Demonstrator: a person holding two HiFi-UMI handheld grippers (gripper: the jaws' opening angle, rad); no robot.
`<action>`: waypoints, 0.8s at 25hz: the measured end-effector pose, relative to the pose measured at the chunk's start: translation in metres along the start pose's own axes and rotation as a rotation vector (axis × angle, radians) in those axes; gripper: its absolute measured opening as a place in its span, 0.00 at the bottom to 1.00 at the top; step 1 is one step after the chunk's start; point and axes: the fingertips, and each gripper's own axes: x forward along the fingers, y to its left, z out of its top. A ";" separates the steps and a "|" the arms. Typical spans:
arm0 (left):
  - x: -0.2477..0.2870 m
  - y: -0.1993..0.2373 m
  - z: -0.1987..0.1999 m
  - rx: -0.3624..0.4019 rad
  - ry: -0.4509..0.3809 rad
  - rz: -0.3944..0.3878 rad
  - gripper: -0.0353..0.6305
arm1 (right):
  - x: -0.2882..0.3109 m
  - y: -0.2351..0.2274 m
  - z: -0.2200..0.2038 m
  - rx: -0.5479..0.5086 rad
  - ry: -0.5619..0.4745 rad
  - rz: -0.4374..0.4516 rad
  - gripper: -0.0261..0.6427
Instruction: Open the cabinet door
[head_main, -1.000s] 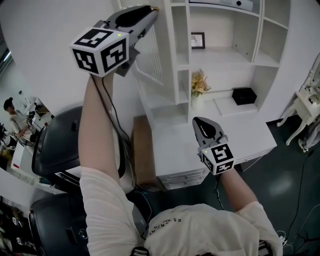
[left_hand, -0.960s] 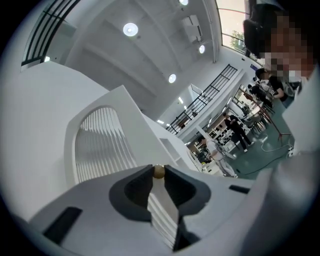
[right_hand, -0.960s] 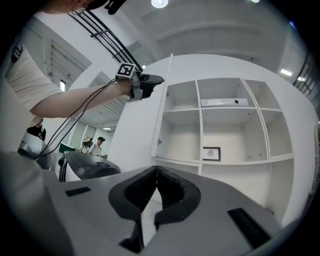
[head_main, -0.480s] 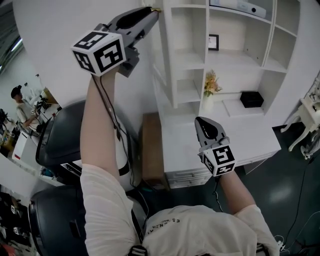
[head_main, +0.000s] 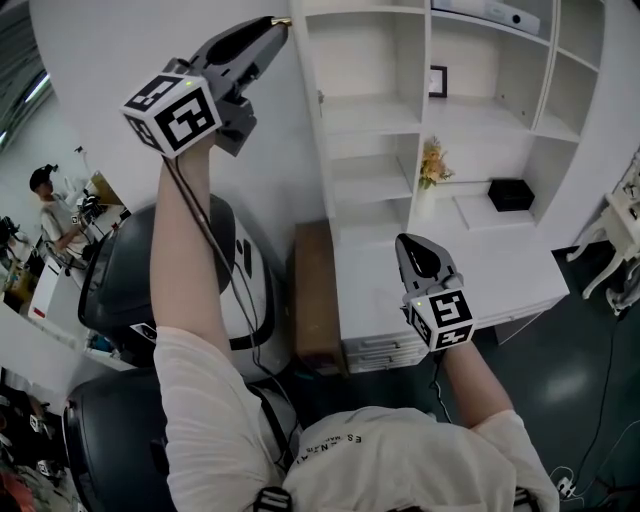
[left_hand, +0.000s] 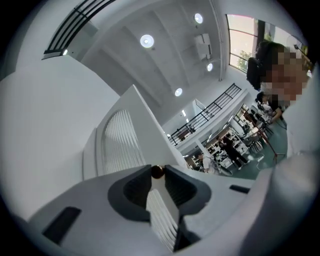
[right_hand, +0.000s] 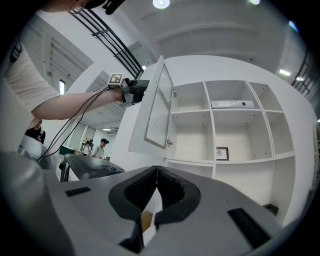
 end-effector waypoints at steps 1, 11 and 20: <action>-0.004 0.003 0.000 -0.009 -0.006 -0.001 0.18 | 0.001 0.003 0.000 -0.004 0.001 0.003 0.06; -0.014 0.005 0.001 0.015 -0.019 0.003 0.18 | 0.015 0.022 0.004 -0.030 0.002 0.019 0.06; -0.038 0.005 0.008 0.013 -0.079 0.133 0.30 | 0.020 0.030 0.003 -0.012 -0.009 0.049 0.06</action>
